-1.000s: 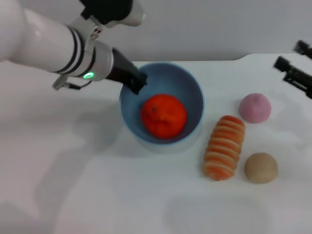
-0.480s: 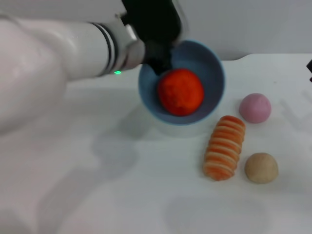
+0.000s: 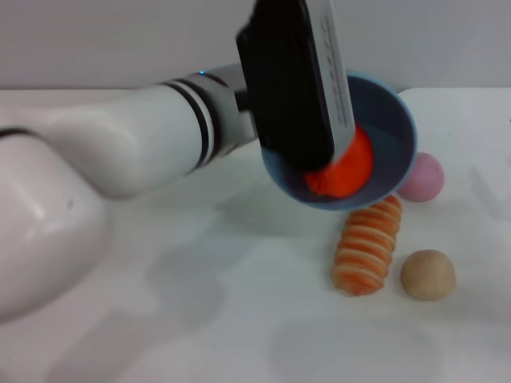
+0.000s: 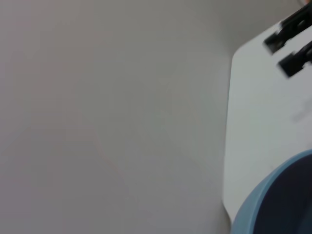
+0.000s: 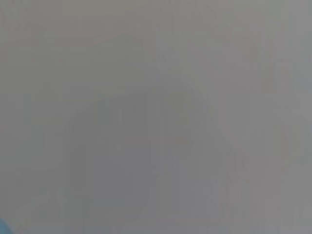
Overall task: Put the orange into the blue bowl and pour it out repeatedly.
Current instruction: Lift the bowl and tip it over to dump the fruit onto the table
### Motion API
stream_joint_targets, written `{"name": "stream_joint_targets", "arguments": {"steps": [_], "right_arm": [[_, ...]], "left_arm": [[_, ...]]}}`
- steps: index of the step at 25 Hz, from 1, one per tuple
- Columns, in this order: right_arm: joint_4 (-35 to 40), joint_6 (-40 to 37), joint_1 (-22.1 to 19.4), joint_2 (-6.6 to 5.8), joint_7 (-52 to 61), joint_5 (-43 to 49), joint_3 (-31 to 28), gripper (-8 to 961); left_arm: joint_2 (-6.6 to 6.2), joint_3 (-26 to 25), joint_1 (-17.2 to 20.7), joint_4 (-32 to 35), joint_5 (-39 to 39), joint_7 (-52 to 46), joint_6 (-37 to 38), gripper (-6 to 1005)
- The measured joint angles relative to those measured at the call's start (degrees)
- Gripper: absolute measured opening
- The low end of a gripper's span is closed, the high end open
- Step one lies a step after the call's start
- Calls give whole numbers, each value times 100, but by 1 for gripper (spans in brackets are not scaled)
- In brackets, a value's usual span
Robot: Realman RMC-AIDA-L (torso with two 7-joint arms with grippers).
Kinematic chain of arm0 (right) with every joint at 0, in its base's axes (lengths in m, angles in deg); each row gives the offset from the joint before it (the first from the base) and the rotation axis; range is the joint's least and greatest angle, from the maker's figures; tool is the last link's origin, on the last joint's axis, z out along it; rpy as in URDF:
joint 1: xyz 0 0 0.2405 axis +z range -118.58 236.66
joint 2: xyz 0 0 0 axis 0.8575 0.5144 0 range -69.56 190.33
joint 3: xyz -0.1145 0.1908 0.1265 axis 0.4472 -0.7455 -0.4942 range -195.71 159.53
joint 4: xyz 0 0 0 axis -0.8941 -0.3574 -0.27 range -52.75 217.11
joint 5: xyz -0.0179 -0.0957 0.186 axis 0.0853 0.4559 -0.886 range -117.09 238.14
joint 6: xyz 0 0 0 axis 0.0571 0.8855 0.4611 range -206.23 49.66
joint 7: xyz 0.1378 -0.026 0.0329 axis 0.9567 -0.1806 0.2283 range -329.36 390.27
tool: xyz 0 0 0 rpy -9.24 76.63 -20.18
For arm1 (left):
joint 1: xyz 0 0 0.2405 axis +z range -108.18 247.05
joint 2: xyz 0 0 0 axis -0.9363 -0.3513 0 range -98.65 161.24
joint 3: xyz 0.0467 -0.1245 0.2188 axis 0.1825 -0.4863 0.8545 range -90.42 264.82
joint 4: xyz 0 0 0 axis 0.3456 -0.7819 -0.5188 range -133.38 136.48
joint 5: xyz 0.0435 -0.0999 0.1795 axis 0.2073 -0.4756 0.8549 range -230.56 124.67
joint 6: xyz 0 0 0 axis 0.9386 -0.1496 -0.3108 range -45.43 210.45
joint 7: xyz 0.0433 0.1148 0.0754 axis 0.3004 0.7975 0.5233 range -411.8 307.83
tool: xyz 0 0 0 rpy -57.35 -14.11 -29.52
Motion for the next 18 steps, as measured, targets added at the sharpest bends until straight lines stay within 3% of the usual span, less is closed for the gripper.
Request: {"name": "stream_joint_targets", "arguments": {"steps": [3,4,13,18], "right_arm": [[-12,14,-13,3,1,0,-3,755],[-35,22,-13,3,1,0,-5,755],[-107,21,-1,13,1,-2,-9,755],[-170,9,32,10,89,-8,-77,756]], "left_arm": [[0,254,352,179,5,998,-595,0],[11,394,593,218,6,1575,-1120,0],[29,931,1110,-120,8,3253,-2842,0],[51,973,1239,-495,-133,3513,-3501,-1]]}}
